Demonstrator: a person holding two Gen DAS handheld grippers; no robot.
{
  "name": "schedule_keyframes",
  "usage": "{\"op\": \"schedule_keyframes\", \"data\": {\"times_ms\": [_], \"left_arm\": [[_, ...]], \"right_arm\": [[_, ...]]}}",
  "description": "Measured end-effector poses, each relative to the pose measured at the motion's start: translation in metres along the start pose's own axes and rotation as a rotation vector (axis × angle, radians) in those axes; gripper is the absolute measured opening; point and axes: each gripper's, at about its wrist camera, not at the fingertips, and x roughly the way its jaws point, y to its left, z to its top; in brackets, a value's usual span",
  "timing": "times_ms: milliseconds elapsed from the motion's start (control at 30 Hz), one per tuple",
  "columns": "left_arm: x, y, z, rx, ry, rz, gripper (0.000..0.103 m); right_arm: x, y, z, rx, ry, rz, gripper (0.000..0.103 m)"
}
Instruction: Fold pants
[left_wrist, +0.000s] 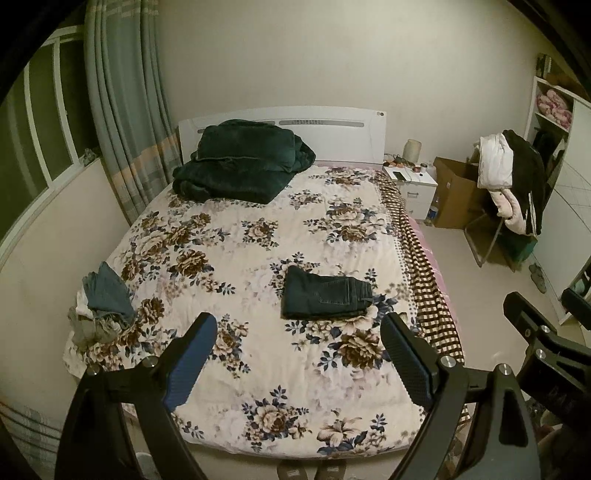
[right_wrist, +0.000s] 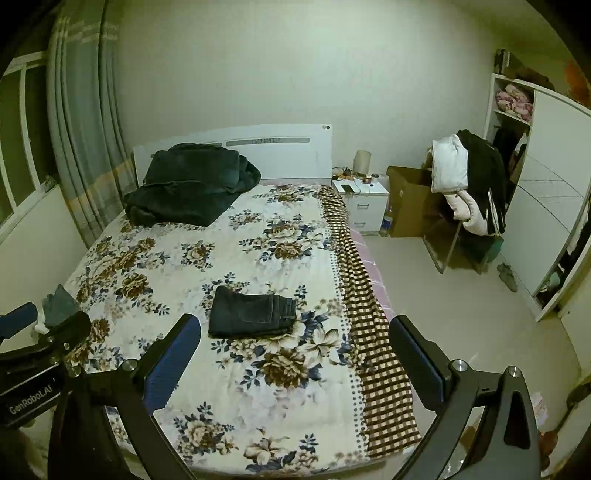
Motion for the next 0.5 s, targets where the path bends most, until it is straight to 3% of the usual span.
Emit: {"op": "schedule_keyframes", "data": {"times_ms": [500], "left_arm": [[0.0007,0.0059,-0.0021,-0.008,0.001,0.005,0.09]], "right_arm": [[0.0076,0.0052,-0.0095,0.002,0.019,0.008,0.103]]}}
